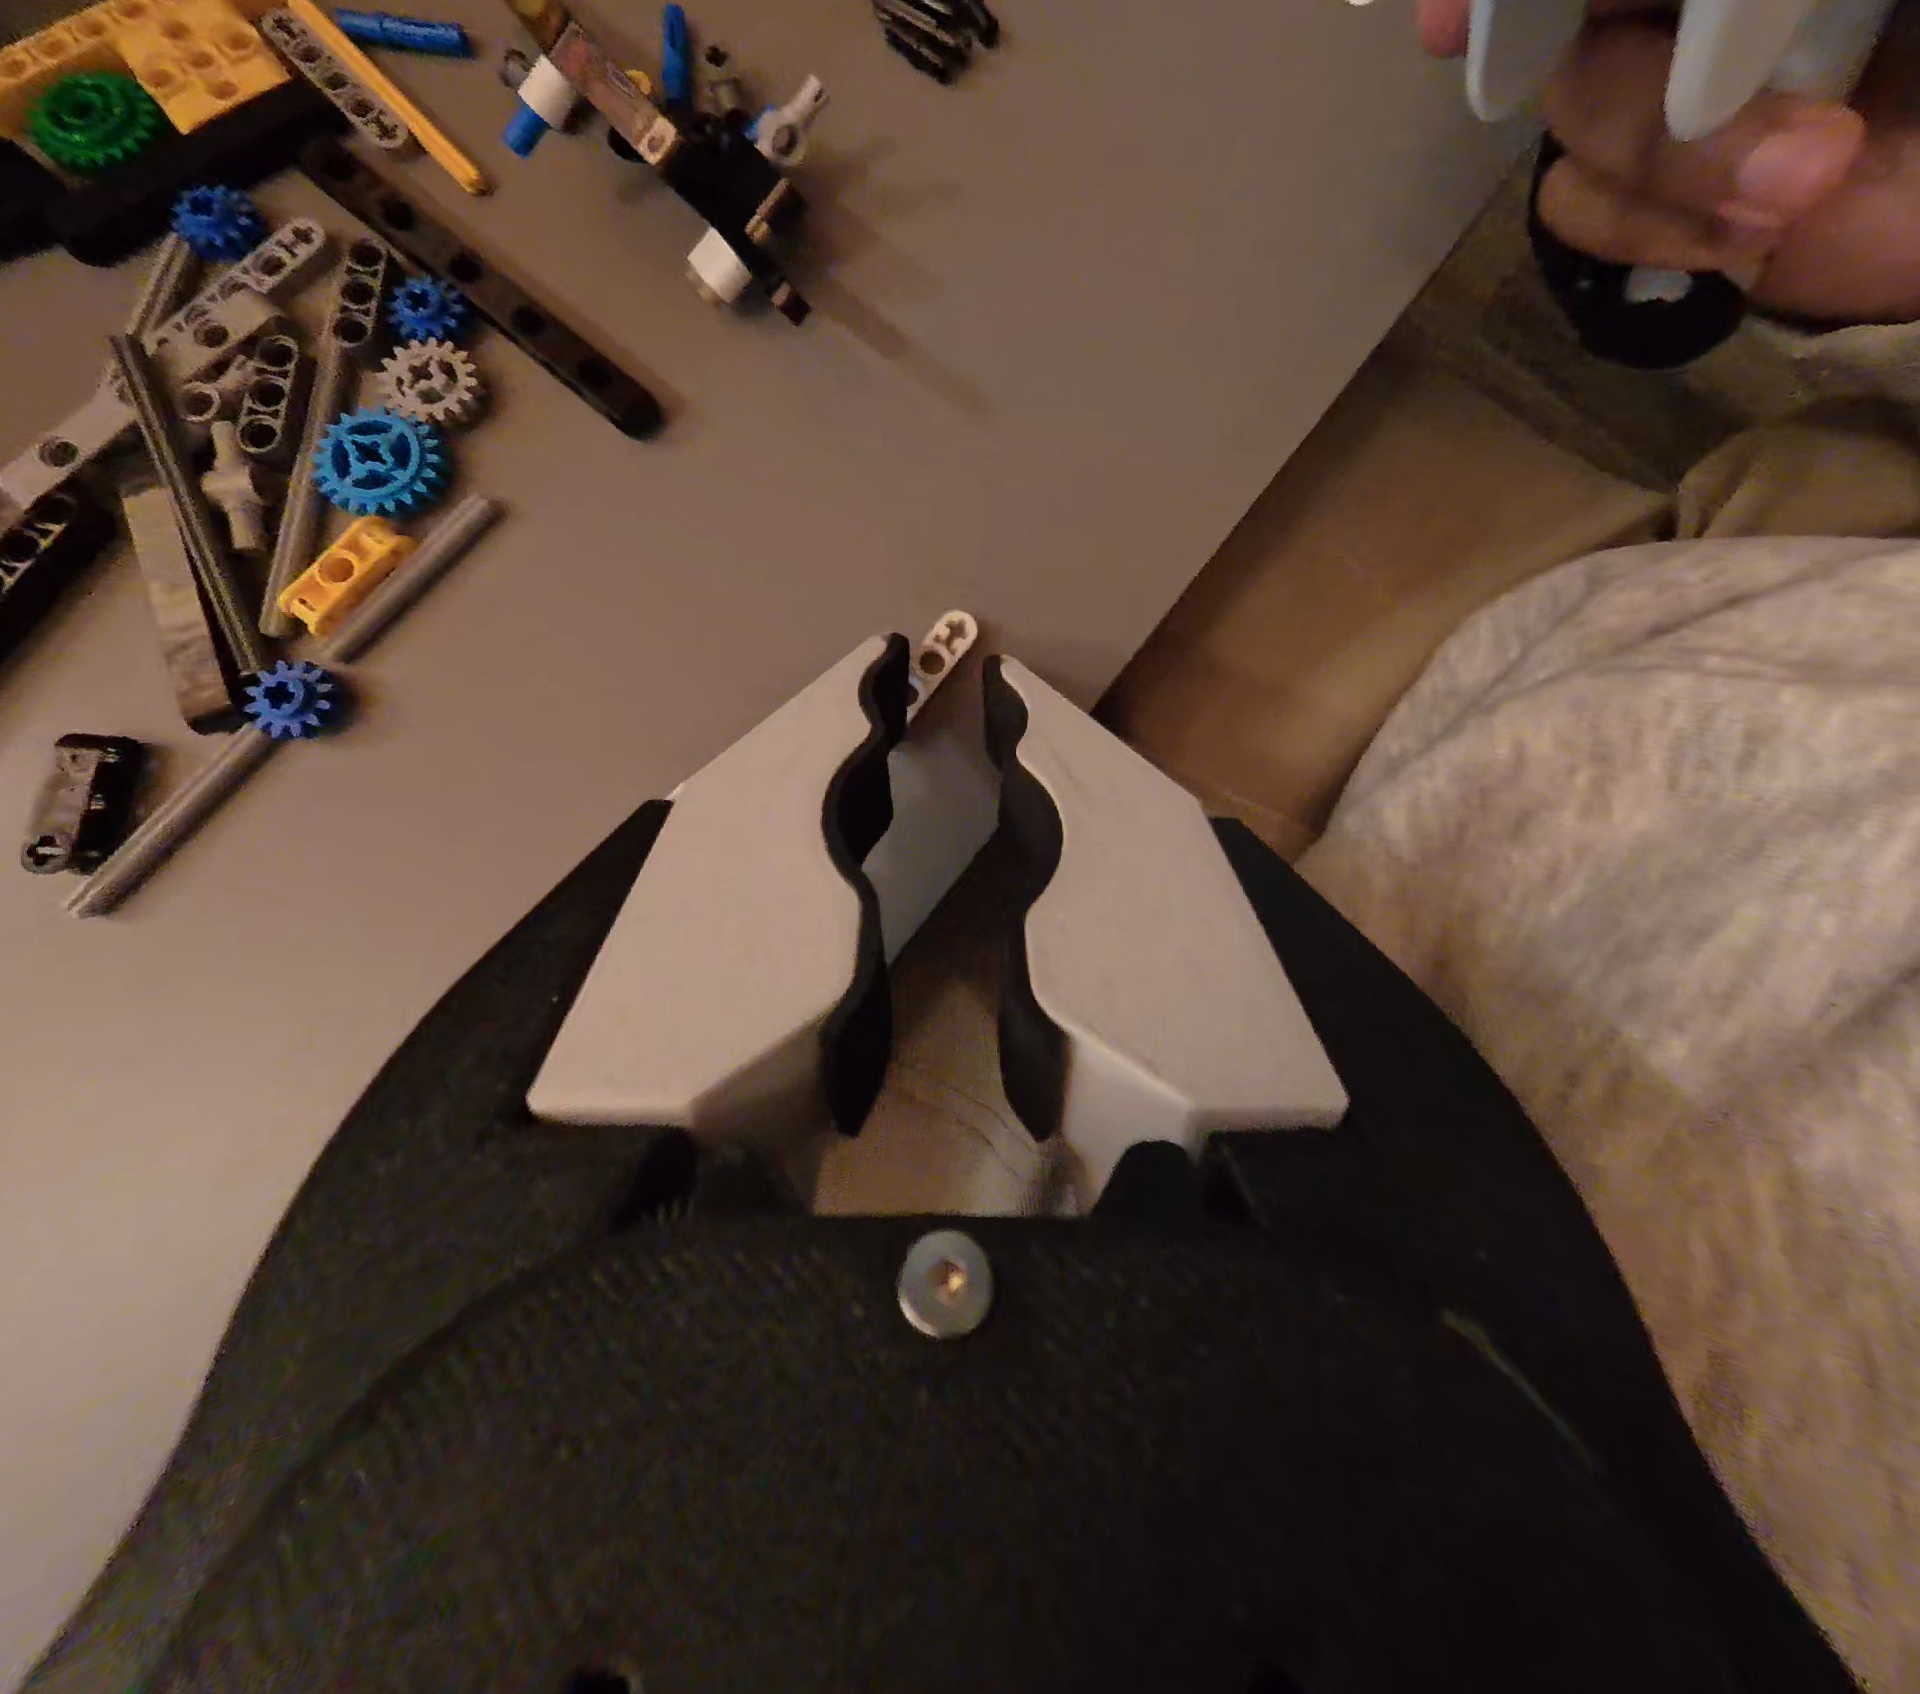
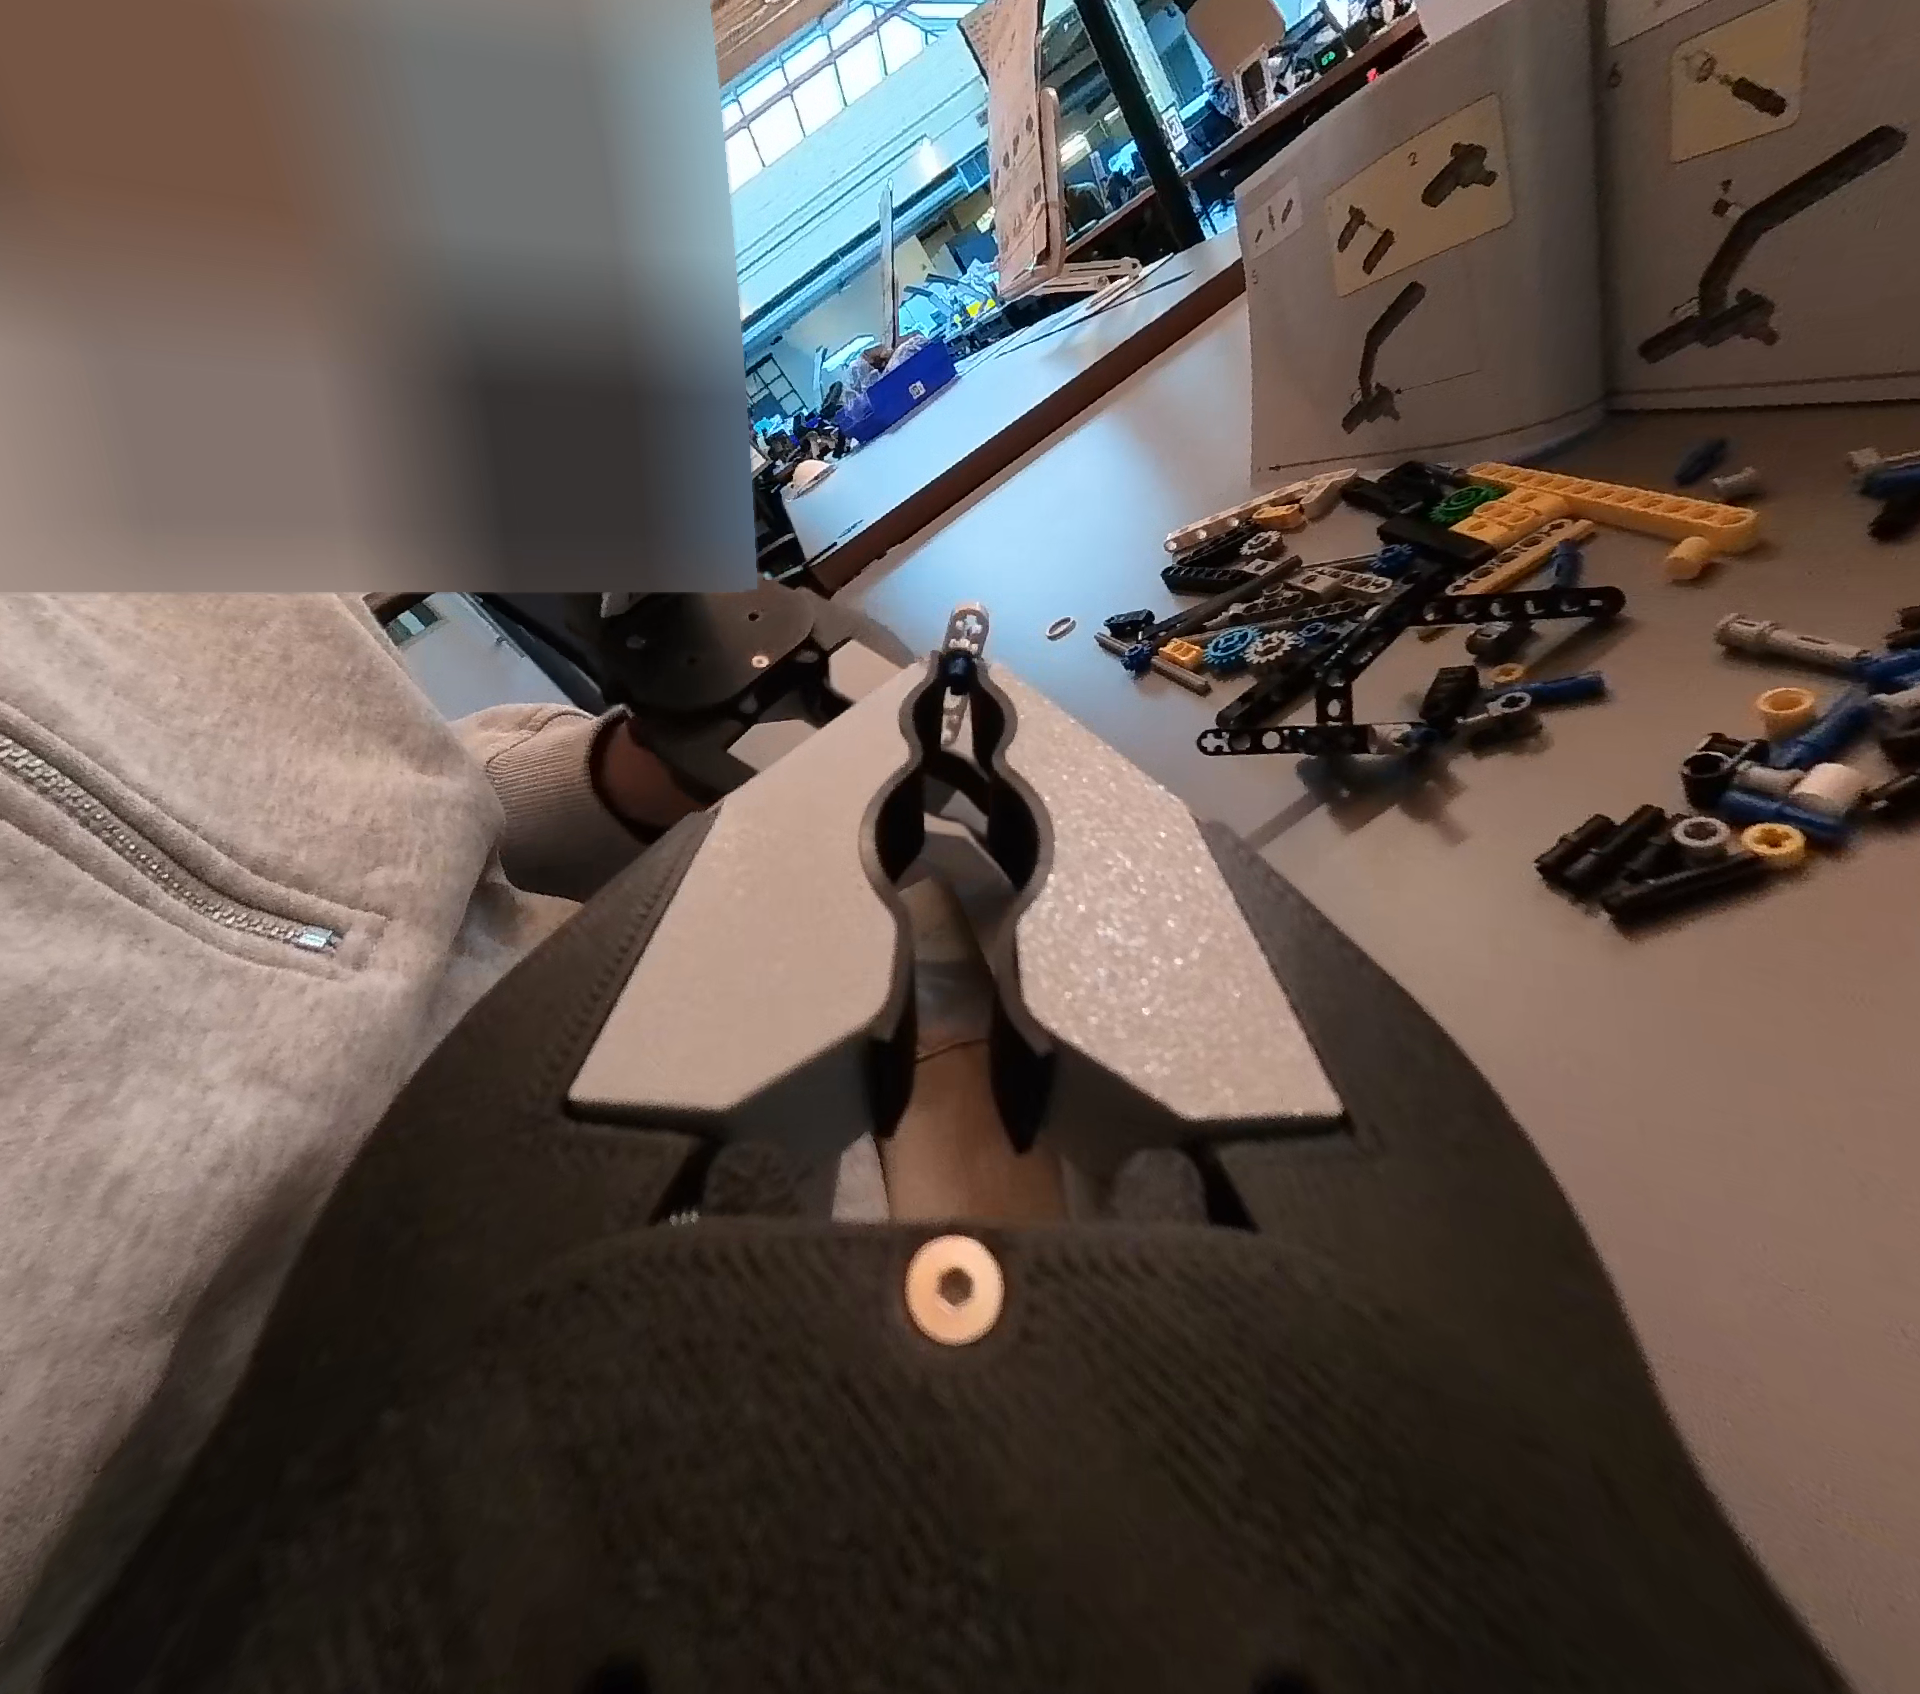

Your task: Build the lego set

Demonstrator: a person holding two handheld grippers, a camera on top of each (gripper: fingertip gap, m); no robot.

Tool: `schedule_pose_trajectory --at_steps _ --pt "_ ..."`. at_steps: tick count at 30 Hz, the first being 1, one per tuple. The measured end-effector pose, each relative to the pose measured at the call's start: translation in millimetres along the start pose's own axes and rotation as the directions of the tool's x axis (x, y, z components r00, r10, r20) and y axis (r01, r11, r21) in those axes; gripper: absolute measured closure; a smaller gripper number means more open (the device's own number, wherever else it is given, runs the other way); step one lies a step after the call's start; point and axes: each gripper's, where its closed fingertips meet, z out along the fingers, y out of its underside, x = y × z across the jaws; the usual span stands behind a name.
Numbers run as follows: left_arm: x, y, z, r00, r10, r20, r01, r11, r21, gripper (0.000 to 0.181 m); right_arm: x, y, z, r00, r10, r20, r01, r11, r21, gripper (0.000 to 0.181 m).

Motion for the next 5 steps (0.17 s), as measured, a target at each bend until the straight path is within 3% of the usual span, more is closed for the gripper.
schedule_pose_trajectory --at_steps 1,5 --pt "1.7 0.6 -0.7 1.000 -0.006 -0.006 0.006 1.000 -0.001 0.168 0.1 0.0 -0.2 1.000 0.001 0.000 -0.001 1.000 0.000 0.180" --pt "-0.6 -1.8 -4.4 1.000 0.001 0.009 -0.001 1.000 0.019 0.165 -1.0 -0.2 -1.1 1.000 0.001 0.002 -0.001 1.000 0.001 0.180"
